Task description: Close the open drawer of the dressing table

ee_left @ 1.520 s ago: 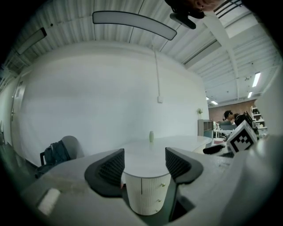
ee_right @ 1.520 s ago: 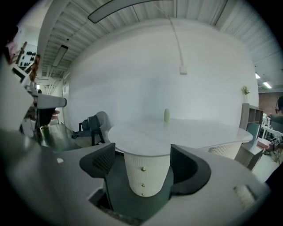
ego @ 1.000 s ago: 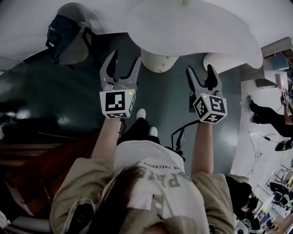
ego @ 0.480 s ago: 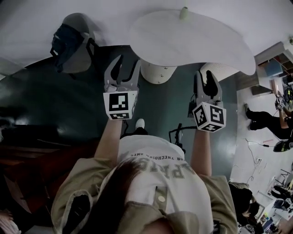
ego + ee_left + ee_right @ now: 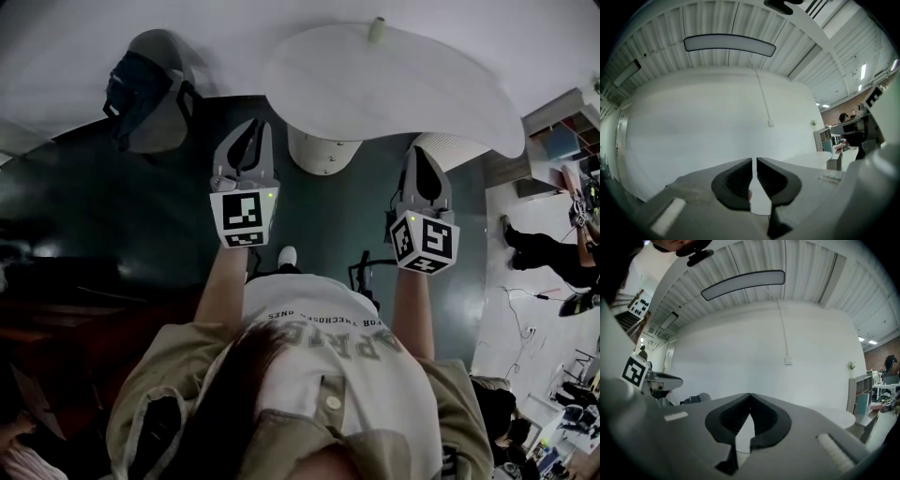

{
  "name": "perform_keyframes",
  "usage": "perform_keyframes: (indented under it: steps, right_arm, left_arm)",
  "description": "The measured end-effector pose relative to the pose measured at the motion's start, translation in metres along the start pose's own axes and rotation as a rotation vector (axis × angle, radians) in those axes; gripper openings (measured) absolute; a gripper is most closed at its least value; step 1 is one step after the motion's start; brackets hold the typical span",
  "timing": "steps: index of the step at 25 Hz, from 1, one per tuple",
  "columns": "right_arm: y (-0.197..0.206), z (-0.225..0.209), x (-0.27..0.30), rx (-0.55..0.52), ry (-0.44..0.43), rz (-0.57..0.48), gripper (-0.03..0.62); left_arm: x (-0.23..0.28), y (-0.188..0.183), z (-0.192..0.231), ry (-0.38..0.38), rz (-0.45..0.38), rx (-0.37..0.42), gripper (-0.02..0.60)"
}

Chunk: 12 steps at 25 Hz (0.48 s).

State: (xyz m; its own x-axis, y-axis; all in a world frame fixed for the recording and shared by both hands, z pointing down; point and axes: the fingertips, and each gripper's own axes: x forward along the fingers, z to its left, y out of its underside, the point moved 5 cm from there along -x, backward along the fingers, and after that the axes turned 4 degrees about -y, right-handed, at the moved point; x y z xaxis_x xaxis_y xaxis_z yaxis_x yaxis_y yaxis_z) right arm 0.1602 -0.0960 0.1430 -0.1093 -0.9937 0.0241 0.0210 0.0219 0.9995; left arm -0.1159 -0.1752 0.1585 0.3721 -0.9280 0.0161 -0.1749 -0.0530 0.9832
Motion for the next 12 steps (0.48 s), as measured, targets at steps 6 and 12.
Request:
perform_keyframes:
  steps: [6, 12]
  right_arm:
    - [0.0042, -0.0025, 0.0059, 0.005, -0.004, 0.019, 0.006]
    - [0.0033, -0.0046, 0.0078, 0.003, -0.007, 0.011, 0.006]
  left_arm:
    - [0.0072, 0.0049, -0.0027, -0.003, 0.012, 0.015, 0.008]
    - [0.0106, 0.0058, -0.0042, 0.001, 0.008, 0.006, 0.008]
